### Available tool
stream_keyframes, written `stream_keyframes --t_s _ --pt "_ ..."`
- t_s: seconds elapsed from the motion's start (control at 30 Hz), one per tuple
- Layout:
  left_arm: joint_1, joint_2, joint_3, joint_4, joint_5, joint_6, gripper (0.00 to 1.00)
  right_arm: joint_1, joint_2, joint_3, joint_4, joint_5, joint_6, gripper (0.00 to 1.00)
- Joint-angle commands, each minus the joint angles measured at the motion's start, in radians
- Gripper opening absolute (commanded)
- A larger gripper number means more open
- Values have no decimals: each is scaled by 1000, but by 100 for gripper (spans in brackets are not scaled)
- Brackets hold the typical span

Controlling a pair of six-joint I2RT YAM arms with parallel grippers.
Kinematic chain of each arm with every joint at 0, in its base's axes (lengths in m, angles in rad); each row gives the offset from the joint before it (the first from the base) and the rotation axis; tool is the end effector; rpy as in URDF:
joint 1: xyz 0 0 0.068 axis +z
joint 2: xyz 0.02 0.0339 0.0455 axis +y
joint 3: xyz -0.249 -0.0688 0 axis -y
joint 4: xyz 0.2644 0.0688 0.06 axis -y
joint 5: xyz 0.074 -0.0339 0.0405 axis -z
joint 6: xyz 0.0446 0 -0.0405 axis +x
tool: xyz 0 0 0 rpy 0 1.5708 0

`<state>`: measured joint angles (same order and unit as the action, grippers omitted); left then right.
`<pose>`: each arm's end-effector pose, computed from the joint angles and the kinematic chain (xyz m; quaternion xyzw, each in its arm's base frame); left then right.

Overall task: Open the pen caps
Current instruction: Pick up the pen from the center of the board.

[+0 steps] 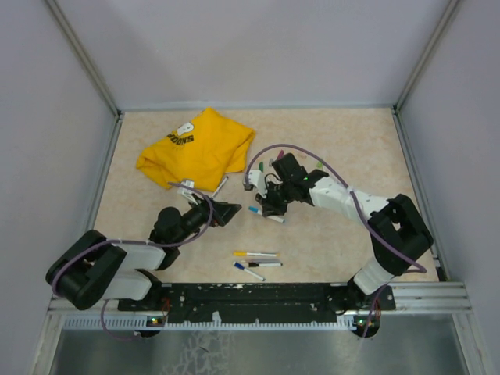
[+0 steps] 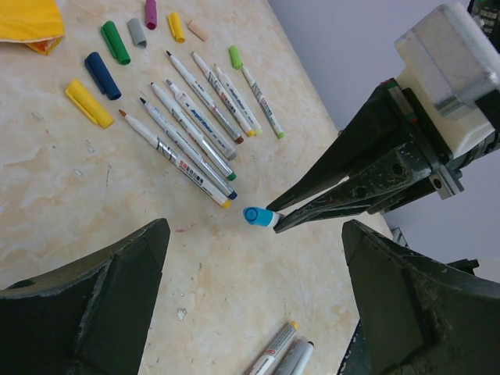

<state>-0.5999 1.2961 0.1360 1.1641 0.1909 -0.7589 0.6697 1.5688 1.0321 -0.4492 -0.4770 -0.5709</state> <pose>0.1857 -0.1373 0.1352 0.0115 0.7056 -0.4955 0.5064 0.2540 0.2272 0.1841 -0.5963 0.7175 0.2398 0.2686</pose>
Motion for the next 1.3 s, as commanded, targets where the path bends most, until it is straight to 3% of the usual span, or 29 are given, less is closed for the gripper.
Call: stream_keyframes --t_s 0.0,0.23,0.63,0.9,1.27 --pt "-6 42 28 84 -4 -38 97 -28 -56 -4 47 -57 27 0" --pt "-36 101 55 115 -57 -70 96 -39 -64 -9 58 -86 45 0" --pt "-147 224 80 193 -273 -149 94 -44 -69 -14 85 -131 82 0" --pt "-225 297 118 235 -378 -178 80 -46 -68 -20 101 -152 101 0" --pt "-256 364 140 294 -403 -237 47 -47 -72 -22 109 -170 111 0"
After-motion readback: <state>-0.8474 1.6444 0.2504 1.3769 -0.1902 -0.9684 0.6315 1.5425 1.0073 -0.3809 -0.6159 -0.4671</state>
